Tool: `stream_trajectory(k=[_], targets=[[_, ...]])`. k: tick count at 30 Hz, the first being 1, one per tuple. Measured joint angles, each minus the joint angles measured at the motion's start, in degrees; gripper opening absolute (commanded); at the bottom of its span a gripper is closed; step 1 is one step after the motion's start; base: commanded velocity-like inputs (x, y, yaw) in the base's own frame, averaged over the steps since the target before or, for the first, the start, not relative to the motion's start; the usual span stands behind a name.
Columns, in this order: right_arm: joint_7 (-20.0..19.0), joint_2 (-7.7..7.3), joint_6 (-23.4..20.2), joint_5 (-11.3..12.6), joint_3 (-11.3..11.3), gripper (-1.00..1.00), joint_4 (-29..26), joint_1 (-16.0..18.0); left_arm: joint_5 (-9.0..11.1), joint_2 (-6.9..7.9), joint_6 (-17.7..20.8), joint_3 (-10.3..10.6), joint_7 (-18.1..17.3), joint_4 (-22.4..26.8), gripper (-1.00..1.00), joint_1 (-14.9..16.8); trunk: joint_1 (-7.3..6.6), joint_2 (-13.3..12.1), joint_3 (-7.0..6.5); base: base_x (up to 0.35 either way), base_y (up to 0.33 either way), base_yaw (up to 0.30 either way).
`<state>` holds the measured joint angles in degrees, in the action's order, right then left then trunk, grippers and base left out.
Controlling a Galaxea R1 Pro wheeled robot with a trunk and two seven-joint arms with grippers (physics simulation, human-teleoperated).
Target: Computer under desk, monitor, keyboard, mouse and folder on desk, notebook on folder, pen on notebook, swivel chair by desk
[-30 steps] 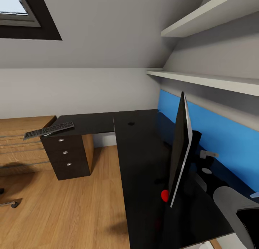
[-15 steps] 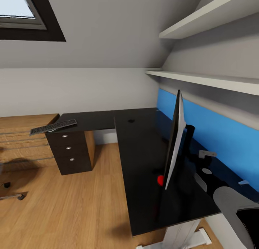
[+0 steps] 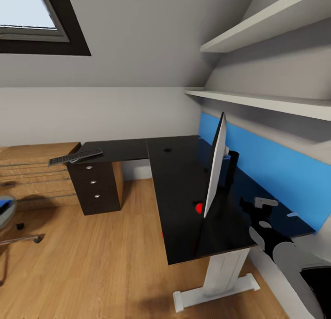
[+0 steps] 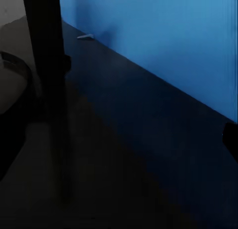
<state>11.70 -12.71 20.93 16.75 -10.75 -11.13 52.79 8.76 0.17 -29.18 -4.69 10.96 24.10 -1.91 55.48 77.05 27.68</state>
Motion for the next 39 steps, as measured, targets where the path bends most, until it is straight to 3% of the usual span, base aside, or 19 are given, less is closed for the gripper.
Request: stream_trajectory(k=[11,23,39], targets=[[-2.8,0.66,1.4,0.4,0.0,1.00,4.6,0.0,0.1,0.00,0.0,0.0,-0.1,-1.4,1.00,0.0,0.00,0.0,0.00,-0.328,0.000,0.000],[-3.3,2.56,3.6,0.5,0.1,1.00,8.7,-1.7,0.1,-0.07,-0.1,0.0,-0.3,-2.6,1.00,0.0,-0.01,0.0,0.00,-0.298,0.000,0.000],[-3.3,5.52,8.1,0.5,0.1,1.00,12.2,-10.5,0.1,-0.16,-0.1,0.0,-0.6,-2.8,1.00,0.0,-0.02,0.0,0.00,-0.188,0.000,0.000]])
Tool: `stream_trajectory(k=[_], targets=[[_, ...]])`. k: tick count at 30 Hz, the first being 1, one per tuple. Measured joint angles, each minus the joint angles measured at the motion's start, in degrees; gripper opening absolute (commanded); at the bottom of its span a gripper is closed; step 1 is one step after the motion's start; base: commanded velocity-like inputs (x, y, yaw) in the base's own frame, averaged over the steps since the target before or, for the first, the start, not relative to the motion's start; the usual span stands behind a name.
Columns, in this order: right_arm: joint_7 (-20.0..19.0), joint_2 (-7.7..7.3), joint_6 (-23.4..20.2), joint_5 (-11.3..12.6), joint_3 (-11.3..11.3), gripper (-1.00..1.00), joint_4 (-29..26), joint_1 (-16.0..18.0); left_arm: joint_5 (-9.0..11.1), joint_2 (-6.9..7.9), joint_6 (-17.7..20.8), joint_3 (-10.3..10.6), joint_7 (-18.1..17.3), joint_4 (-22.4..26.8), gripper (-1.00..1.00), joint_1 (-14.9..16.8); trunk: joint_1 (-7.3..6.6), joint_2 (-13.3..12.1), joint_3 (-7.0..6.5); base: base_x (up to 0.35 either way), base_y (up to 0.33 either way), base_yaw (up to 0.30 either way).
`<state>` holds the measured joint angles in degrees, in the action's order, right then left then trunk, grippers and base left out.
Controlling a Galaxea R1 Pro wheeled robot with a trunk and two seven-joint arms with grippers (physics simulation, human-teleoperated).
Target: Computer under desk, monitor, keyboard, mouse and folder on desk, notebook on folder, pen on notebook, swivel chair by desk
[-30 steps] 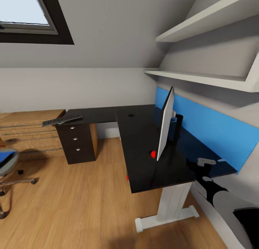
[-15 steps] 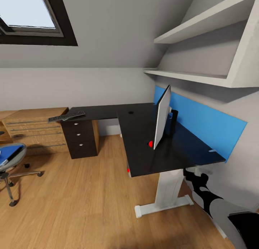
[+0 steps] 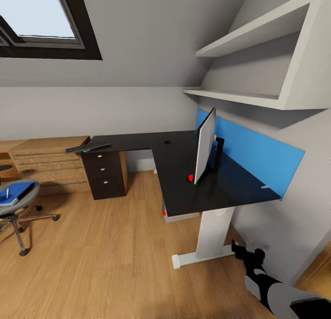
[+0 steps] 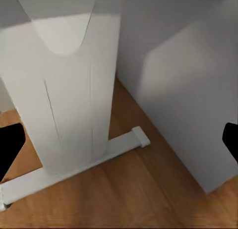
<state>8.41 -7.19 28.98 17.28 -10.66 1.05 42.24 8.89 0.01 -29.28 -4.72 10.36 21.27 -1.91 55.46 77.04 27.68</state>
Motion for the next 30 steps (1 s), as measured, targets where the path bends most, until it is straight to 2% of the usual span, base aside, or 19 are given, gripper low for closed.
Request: stream_trajectory(k=[6,11,17,23,30], targets=[[0.0,0.87,0.4,0.0,-0.1,1.00,0.0,-3.0,0.0,-0.06,-0.1,0.1,0.0,0.0,1.00,0.0,-0.01,0.0,0.00,-0.086,0.000,0.000],[-0.1,2.36,0.5,-0.1,-0.1,1.00,0.1,-4.8,0.0,-0.11,-0.1,0.3,-0.2,0.0,1.00,0.0,-0.02,0.0,0.00,-0.025,0.000,0.000],[-0.4,3.99,0.5,-0.2,0.0,1.00,0.1,-8.1,0.1,-0.19,0.0,0.4,-2.5,-0.3,1.00,0.0,-0.02,0.0,0.00,-0.007,0.000,0.000],[-4.1,5.30,0.6,-0.5,-0.1,1.00,0.0,-12.0,0.1,-0.24,0.0,0.5,-6.0,-0.9,1.00,0.0,-0.02,0.0,0.00,-0.002,0.000,0.000],[-7.6,5.78,0.3,-0.6,0.0,1.00,0.0,-13.6,-0.1,-0.06,0.3,0.6,-7.3,-1.0,1.00,0.0,-0.02,0.0,0.00,0.000,0.000,0.000]])
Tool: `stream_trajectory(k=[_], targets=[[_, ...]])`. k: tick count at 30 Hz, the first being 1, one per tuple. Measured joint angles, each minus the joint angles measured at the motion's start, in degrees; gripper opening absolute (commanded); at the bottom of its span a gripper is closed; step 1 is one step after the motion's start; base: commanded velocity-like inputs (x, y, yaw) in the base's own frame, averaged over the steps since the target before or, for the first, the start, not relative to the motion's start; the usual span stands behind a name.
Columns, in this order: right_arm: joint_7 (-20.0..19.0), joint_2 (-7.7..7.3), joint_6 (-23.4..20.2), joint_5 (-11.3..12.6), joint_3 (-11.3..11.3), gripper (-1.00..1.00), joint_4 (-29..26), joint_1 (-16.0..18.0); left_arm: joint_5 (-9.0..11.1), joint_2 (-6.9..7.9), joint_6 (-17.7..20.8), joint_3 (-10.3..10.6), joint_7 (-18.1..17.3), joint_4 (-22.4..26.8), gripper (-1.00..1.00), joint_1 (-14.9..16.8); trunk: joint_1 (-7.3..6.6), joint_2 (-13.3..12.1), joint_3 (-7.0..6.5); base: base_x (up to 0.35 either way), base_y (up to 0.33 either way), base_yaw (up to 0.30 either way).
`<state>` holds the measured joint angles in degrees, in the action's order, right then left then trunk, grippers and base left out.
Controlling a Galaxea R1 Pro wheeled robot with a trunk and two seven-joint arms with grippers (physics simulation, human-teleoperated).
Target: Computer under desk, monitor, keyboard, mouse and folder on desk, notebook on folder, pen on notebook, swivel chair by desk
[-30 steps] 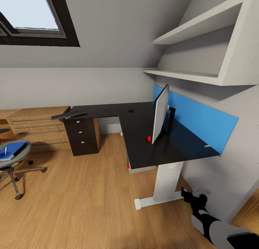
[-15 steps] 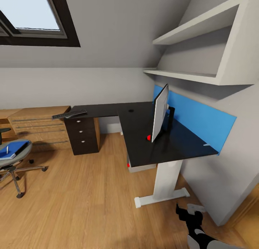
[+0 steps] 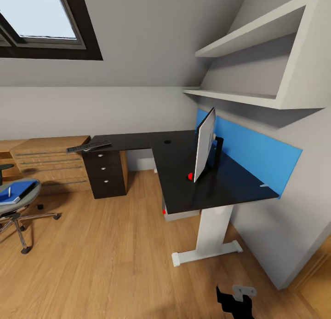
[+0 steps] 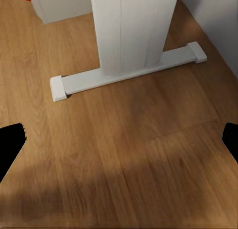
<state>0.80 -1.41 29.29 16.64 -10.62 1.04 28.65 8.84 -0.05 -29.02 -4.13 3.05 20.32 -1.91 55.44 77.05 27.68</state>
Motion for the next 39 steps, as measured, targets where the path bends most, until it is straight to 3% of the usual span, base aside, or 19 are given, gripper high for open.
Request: stream_trajectory(k=[6,11,21,32,39], targets=[[-0.6,0.15,-0.2,0.0,0.0,1.00,0.1,-0.3,0.3,0.40,0.2,-0.2,0.2,2.2,1.00,0.1,0.00,0.0,0.00,0.000,0.000,0.000],[-0.8,0.21,-0.2,0.0,0.0,1.00,0.1,-0.5,1.8,0.47,0.2,-0.3,0.3,6.3,1.00,0.1,0.00,0.0,0.00,0.000,0.000,0.000],[-0.8,0.20,-0.2,0.1,0.0,1.00,0.1,-0.7,2.7,0.56,-0.3,-0.4,-0.2,8.8,1.00,0.1,0.00,0.0,0.00,0.000,0.000,0.000],[-0.8,1.41,0.0,0.0,-0.1,1.00,0.1,-0.8,5.9,0.51,-0.5,-0.5,-1.2,8.1,1.00,0.1,0.00,0.0,-0.11,0.000,0.000,-0.078],[-0.6,2.17,0.2,-0.1,-0.1,1.00,0.0,-0.8,6.7,0.42,-0.5,-0.3,-1.8,7.5,1.00,0.1,0.00,0.0,-0.20,0.000,0.000,-0.225]])
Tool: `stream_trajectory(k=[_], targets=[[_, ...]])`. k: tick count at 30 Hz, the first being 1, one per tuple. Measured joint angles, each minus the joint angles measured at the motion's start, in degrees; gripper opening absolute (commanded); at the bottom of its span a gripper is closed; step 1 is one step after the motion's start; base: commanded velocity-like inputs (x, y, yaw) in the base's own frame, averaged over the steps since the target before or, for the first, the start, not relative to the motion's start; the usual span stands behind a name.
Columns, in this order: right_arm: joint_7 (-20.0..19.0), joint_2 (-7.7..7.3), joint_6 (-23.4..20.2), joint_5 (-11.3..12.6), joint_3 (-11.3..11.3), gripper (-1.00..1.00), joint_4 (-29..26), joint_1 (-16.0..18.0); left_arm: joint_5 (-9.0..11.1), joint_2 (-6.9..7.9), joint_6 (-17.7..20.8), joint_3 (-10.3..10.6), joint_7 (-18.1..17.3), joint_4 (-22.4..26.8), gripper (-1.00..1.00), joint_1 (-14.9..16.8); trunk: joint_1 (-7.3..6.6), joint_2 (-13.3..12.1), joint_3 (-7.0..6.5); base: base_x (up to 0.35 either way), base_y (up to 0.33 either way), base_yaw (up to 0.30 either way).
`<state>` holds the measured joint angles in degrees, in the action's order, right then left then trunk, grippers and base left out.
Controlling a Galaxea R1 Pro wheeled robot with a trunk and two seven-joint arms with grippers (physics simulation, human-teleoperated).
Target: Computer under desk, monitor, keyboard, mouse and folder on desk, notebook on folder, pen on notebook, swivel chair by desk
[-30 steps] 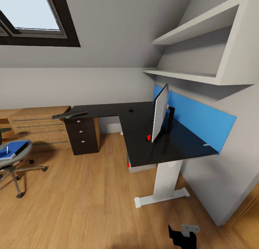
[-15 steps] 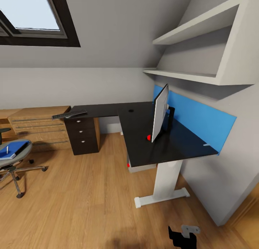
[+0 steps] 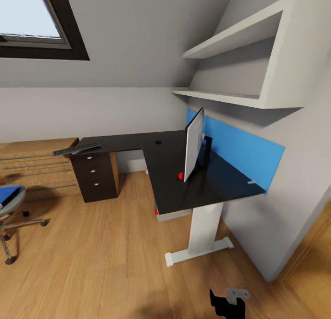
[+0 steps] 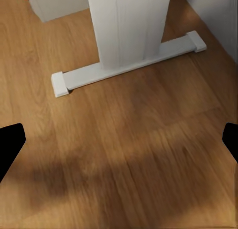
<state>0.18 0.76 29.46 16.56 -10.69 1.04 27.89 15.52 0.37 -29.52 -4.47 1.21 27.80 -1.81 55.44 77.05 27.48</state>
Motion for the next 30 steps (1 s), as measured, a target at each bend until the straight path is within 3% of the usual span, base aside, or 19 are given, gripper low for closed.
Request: stream_trajectory(k=[13,30], targets=[[0.1,0.43,0.0,-0.1,-0.1,1.00,0.0,0.0,0.0,-0.01,0.1,0.2,-0.1,-0.1,1.00,0.0,0.00,0.0,0.04,0.000,0.042,-0.207],[0.1,0.73,0.0,-0.1,0.0,1.00,0.0,0.0,0.0,-0.11,0.1,0.2,-0.1,-0.2,1.00,0.0,-0.01,0.0,0.06,0.032,0.266,-0.018]])
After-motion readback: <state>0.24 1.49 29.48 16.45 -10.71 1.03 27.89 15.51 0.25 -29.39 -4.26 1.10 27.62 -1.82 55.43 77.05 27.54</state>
